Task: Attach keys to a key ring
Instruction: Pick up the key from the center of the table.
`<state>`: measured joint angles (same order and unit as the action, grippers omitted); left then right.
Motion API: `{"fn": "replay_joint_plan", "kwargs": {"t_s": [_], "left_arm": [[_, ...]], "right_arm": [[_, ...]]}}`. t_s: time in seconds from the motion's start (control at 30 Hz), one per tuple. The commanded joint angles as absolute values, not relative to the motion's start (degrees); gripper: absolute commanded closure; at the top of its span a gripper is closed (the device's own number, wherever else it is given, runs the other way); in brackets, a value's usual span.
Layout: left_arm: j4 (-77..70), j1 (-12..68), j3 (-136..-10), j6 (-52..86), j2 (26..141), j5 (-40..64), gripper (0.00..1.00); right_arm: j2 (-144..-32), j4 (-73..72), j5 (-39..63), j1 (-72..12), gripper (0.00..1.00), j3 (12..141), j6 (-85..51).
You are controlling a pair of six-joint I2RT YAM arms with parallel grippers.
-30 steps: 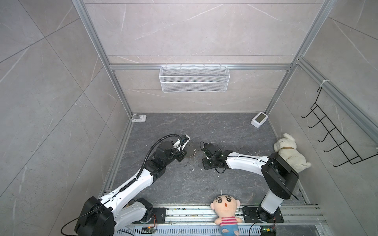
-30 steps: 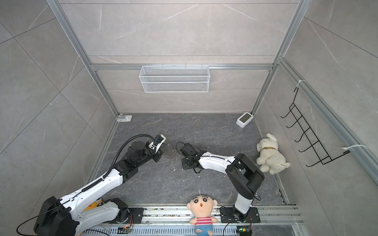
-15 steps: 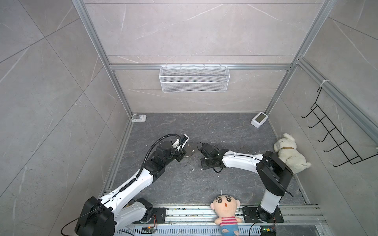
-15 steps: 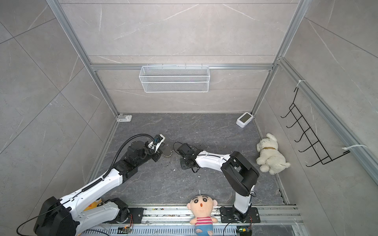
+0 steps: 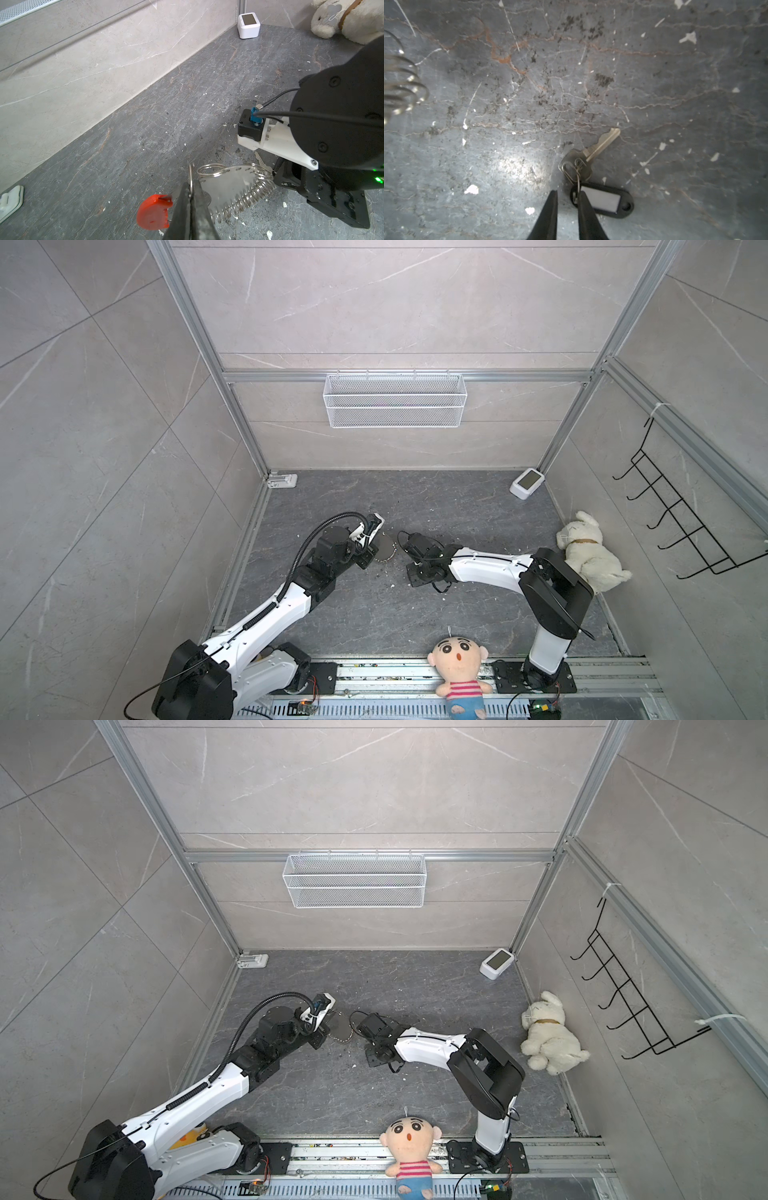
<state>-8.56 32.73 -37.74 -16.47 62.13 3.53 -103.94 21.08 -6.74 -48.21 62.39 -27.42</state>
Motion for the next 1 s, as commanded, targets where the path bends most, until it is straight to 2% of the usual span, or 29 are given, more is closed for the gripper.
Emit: {"fn": "replay_joint_plan", "kwargs": {"t_s": [0.0,0.47,0.67,0.8,0.97], "left_arm": [[-11.6,32.3,-37.7,-16.3,60.9,4.4,1.0],[-11.7,32.2,-37.3,-16.5,60.6,4.6,1.0],[-12.0,32.3,-37.0,-16.4,60.8,4.7,1.0],[-12.1,32.2,-37.1,-16.4,61.1,4.8,1.0],[-12.1,32.3,-37.0,-16.4,61.3,5.0,1.0]], "right_arm": [[-105.5,22.8,-8.4,-48.6,0.78,63.8,-26.9],[-107.0,23.6,-9.2,-48.5,0.79,65.0,-26.4],[-107.3,23.6,-9.0,-48.6,0.9,65.2,-26.3],[-107.3,23.8,-9.0,-48.6,0.92,65.3,-26.3],[-107.2,24.0,-9.6,-48.6,0.99,65.4,-25.8]]}}
